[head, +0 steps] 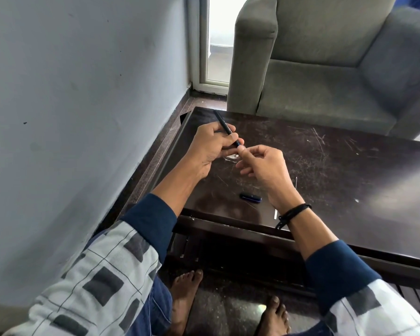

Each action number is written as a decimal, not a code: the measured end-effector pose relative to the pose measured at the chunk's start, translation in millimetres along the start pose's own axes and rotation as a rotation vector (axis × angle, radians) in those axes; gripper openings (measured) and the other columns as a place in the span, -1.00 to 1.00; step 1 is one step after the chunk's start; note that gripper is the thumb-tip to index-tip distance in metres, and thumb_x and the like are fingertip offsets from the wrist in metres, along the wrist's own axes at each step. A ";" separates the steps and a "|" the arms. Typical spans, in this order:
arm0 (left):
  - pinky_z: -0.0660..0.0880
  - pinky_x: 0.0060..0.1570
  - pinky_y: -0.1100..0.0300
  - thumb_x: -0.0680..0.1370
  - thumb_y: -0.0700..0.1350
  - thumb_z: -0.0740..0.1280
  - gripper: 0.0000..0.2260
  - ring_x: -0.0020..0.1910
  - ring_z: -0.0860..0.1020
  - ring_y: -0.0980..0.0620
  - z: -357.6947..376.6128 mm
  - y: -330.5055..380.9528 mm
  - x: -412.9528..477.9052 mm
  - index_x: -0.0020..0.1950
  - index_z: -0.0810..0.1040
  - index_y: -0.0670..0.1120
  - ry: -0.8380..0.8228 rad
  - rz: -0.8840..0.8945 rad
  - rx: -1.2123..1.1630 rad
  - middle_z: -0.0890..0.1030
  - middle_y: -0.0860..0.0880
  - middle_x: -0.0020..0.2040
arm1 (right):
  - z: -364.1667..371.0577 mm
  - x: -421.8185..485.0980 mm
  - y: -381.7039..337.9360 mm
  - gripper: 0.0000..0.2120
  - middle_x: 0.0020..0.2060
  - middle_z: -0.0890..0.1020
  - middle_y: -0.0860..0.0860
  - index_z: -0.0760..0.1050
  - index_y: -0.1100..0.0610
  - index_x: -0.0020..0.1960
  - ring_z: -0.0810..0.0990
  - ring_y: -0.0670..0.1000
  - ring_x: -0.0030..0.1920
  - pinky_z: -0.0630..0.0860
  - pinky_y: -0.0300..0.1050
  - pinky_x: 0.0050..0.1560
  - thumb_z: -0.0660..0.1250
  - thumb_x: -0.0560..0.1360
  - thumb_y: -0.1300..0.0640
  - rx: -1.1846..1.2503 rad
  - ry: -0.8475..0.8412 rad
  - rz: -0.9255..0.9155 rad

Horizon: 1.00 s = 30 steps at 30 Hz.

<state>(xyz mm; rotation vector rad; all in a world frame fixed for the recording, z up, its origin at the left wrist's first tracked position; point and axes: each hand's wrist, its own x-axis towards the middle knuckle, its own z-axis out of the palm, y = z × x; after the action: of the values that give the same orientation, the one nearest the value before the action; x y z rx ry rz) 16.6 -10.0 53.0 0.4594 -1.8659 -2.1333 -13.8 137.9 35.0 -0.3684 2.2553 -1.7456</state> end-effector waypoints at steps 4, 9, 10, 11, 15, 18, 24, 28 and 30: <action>0.68 -0.11 0.12 0.59 -0.33 0.35 -0.86 -0.10 0.72 -0.03 0.3 -0.7 0.0 0.14 0.55 -0.26 -0.014 -0.001 0.003 0.70 -0.26 -0.04 | 2.0 2.1 1.6 -0.77 -0.32 0.73 0.06 0.63 0.17 -0.11 0.63 -0.09 -0.35 0.53 -0.22 -0.24 0.38 0.62 0.04 -0.001 0.013 -0.008; 0.66 -0.14 0.17 0.58 -0.34 0.36 -0.81 -0.09 0.71 -0.01 -0.3 0.9 -0.4 0.18 0.56 -0.32 -0.010 0.005 -0.004 0.68 -0.21 -0.06 | -0.2 -1.8 -2.8 -0.61 -0.24 0.75 0.09 0.66 0.19 -0.02 0.64 -0.06 -0.32 0.55 -0.24 -0.25 0.27 0.66 -0.11 0.054 -0.054 0.053; 0.67 -0.13 0.15 0.58 -0.34 0.36 -0.82 -0.08 0.71 -0.02 -0.7 0.5 -0.3 0.18 0.56 -0.32 -0.007 0.004 -0.001 0.68 -0.22 -0.06 | 0.6 -1.3 -1.5 -0.64 -0.24 0.75 0.07 0.65 0.16 -0.02 0.65 -0.06 -0.31 0.59 -0.19 -0.22 0.32 0.63 -0.14 0.005 -0.029 0.026; 0.67 -0.13 0.15 0.58 -0.34 0.36 -0.83 -0.08 0.71 -0.03 -0.8 0.2 0.0 0.17 0.56 -0.31 -0.007 0.003 0.001 0.69 -0.23 -0.05 | 1.6 -0.6 0.0 -0.69 -0.25 0.75 0.04 0.64 0.14 -0.03 0.66 -0.06 -0.29 0.62 -0.13 -0.18 0.37 0.60 -0.13 -0.043 0.000 -0.005; 0.65 -0.16 0.17 0.59 -0.34 0.35 -0.88 -0.12 0.72 0.00 -0.1 -0.7 0.5 0.12 0.55 -0.25 -0.022 -0.001 -0.009 0.69 -0.22 -0.08 | 3.2 2.1 2.1 -0.70 -0.31 0.73 0.07 0.64 0.19 -0.11 0.64 -0.05 -0.33 0.59 -0.12 -0.18 0.33 0.65 0.00 -0.040 0.027 -0.013; 0.65 -0.16 0.19 0.58 -0.35 0.35 -0.85 -0.11 0.72 0.01 0.1 0.4 0.0 0.15 0.56 -0.28 -0.024 -0.008 -0.012 0.69 -0.20 -0.07 | 1.4 -1.8 -2.2 -0.59 -0.27 0.74 0.15 0.64 0.24 -0.09 0.63 -0.03 -0.34 0.54 -0.17 -0.21 0.22 0.70 -0.03 0.078 -0.050 0.061; 0.65 -0.16 0.18 0.59 -0.34 0.35 -0.87 -0.09 0.72 -0.03 -2.5 0.5 1.3 0.13 0.56 -0.26 -0.012 -0.007 -0.003 0.70 -0.23 -0.07 | 3.5 -1.8 0.1 -0.78 -0.29 0.74 -0.03 0.63 0.07 -0.09 0.70 -0.02 -0.26 0.64 -0.05 -0.12 0.43 0.57 -0.08 -0.177 0.036 -0.060; 0.66 -0.09 0.13 0.60 -0.34 0.33 -0.84 -0.06 0.72 -0.05 -3.1 1.0 1.0 0.17 0.54 -0.28 -0.036 -0.005 -0.005 0.71 -0.22 -0.08 | 3.7 -2.1 -1.5 -0.70 -0.34 0.71 0.06 0.64 0.19 -0.14 0.62 -0.04 -0.35 0.59 -0.11 -0.18 0.34 0.65 0.02 -0.027 -0.010 0.000; 0.66 -0.06 0.11 0.60 -0.33 0.33 -0.84 -0.05 0.72 -0.06 -2.9 1.4 1.0 0.17 0.54 -0.27 -0.056 -0.006 0.002 0.71 -0.21 -0.08 | 0.3 -4.0 -3.8 -0.68 -0.35 0.68 0.10 0.62 0.24 -0.12 0.59 -0.04 -0.38 0.53 -0.20 -0.27 0.30 0.67 0.05 0.089 -0.079 0.064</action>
<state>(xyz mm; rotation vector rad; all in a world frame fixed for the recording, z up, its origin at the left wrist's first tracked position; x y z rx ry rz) 16.9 -13.2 54.0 0.4102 -1.8983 -2.1697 -9.8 138.1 38.9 -0.3363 2.1033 -1.7603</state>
